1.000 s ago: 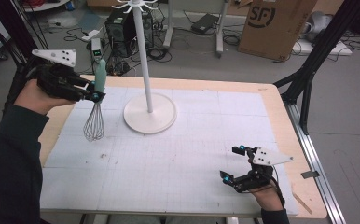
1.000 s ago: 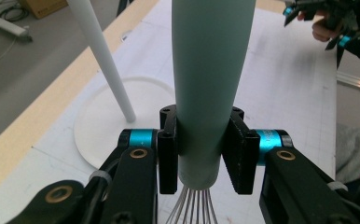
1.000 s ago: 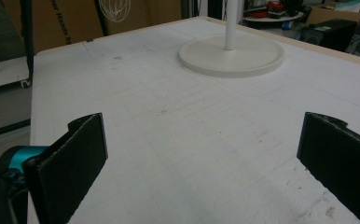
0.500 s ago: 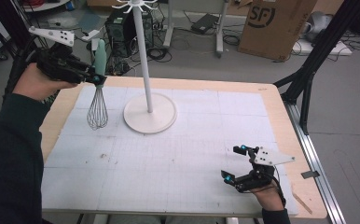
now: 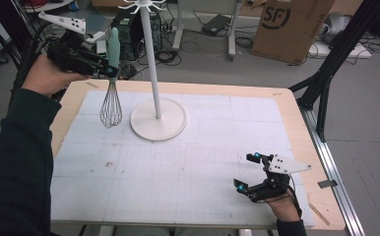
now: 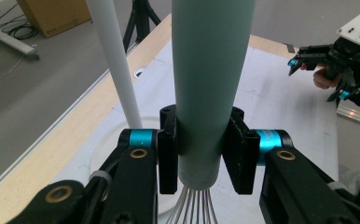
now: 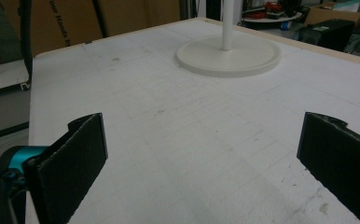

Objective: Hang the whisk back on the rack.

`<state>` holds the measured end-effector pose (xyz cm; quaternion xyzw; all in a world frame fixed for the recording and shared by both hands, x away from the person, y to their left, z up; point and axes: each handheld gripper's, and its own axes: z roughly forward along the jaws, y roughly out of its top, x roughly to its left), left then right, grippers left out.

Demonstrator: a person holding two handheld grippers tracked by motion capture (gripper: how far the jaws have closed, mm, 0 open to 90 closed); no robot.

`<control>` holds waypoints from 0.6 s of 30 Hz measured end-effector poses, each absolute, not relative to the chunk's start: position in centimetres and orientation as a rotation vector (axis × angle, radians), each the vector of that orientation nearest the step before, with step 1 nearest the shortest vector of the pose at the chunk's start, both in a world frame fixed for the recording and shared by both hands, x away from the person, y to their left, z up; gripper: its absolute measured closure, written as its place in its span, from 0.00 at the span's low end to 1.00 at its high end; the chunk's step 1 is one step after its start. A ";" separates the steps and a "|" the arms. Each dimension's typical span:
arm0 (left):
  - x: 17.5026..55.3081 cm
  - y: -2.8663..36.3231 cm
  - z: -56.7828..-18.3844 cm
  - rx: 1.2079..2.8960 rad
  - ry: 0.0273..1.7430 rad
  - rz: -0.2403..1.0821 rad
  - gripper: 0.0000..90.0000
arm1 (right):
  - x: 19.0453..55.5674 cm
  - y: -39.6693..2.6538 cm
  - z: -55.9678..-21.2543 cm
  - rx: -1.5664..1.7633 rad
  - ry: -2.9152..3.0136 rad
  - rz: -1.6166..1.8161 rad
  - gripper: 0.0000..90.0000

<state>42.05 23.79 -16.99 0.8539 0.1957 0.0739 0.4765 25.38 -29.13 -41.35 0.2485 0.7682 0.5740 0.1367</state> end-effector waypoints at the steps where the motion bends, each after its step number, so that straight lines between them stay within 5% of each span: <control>1: 42.2 23.7 -16.9 2.081 0.487 0.178 0.77 | 25.3 -29.2 -41.4 0.723 2.227 1.662 0.01; 18: 43.8 21.8 -14.8 2.053 0.521 0.191 0.77 | 25.3 -29.6 -41.4 0.732 2.214 1.669 0.01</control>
